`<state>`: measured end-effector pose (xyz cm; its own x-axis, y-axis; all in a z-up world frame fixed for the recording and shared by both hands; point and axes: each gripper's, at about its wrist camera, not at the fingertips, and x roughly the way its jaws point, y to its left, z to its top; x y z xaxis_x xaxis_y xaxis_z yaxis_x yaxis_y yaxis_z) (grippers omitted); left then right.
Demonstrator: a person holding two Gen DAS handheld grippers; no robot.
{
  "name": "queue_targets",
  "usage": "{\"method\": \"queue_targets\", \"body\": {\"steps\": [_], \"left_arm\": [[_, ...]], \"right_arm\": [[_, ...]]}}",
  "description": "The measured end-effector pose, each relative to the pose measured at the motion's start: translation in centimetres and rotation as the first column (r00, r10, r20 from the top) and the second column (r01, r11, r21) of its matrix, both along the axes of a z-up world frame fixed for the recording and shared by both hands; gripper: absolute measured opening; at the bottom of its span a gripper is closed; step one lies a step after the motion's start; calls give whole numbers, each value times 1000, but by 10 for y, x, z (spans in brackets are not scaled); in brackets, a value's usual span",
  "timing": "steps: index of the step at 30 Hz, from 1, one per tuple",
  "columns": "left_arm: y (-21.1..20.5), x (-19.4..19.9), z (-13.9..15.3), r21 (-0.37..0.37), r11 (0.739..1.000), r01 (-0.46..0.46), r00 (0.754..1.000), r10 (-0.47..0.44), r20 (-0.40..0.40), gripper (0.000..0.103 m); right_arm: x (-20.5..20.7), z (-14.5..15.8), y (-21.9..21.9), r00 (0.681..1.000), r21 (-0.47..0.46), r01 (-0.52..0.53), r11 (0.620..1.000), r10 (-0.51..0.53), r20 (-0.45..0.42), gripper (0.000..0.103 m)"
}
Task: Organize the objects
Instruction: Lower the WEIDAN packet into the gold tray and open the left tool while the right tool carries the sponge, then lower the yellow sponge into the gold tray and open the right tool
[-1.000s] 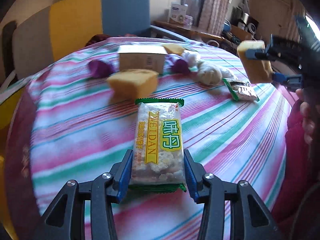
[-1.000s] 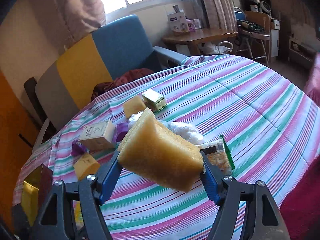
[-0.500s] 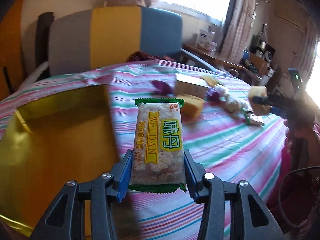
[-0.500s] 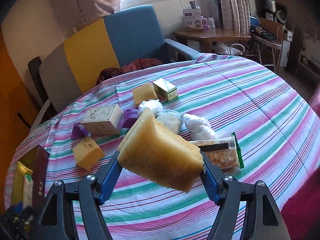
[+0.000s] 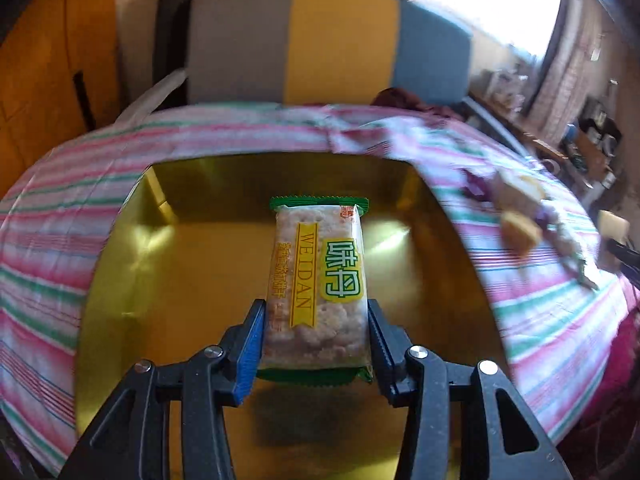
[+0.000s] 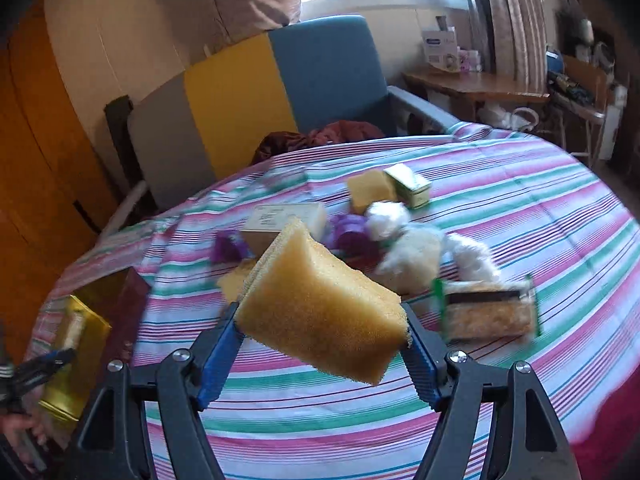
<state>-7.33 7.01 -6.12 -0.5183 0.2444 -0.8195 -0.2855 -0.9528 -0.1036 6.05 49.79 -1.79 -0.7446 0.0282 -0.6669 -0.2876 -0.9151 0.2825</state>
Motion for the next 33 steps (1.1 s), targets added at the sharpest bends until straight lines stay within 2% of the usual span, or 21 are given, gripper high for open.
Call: {"method": "queue_targets", "body": {"steps": [3, 8, 12, 16, 23, 28, 33], "left_arm": [[-12, -21, -12, -55, 998, -25, 999, 27, 38, 48], [-33, -55, -27, -46, 994, -96, 986, 101, 131, 48], [-43, -75, -26, -71, 987, -145, 981, 153, 119, 48], [-51, -85, -26, -32, 986, -162, 976, 165, 145, 48], [-73, -57, -8, 75, 974, -214, 973, 206, 101, 48], [-83, -32, -4, 88, 970, -225, 974, 221, 58, 48], [-98, -8, 9, 119, 962, -247, 969, 247, 21, 48]], "right_arm": [[-4, 7, -36, 997, -19, -75, 997, 75, -24, 75], [-11, 14, -116, 967, -30, -248, 968, 246, -59, 76], [-20, 14, -165, 939, -60, -339, 939, 335, -75, 76], [-36, 9, -209, 916, -70, -401, 913, 398, -57, 77], [-61, -11, -263, 875, -78, -481, 873, 484, 18, 78], [-89, -30, -297, 842, -55, -524, 850, 526, 120, 78], [-120, -46, -320, 823, -62, -523, 850, 523, 222, 78]]}}
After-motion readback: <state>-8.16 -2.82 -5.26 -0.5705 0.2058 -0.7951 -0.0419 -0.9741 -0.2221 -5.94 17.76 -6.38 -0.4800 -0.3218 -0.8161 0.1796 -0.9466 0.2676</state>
